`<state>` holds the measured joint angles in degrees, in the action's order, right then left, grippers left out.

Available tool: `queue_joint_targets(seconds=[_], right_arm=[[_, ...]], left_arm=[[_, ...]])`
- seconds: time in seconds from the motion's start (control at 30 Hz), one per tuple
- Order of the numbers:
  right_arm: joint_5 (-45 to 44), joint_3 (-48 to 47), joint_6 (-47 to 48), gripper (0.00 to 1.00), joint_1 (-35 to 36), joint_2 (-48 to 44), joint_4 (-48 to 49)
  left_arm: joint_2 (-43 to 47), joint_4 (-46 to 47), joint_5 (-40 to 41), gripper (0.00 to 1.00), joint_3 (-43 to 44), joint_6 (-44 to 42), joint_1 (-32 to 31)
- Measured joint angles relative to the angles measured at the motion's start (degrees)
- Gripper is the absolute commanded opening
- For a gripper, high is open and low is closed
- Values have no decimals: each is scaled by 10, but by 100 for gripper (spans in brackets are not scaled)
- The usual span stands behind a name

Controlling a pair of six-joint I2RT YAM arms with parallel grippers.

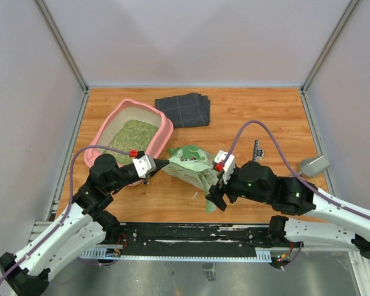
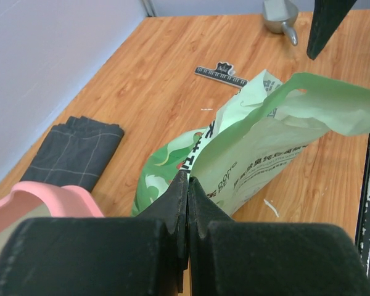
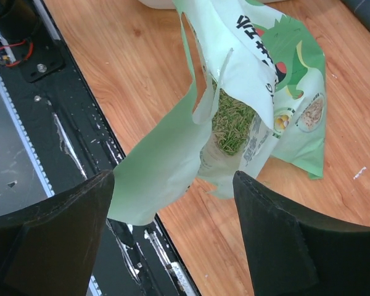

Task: Fill the litter box with clean litter
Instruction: Open the cat litter bag at the center of the board.

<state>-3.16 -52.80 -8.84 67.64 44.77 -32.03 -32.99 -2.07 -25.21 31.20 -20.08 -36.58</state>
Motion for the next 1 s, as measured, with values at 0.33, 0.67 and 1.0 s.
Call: queue_joint_targets(seconds=[0.33,0.67,1.0], right_arm=[[-153,-41,-42,78,79,112,-39],[-244,-79,-113,82,143,122,-35],[-310,-133,-136,74,150,224,-82]], left_arm=[[1,1,4,0,0,12,0],[-3,2,10,0,0,13,0],[-5,3,10,0,0,18,0]])
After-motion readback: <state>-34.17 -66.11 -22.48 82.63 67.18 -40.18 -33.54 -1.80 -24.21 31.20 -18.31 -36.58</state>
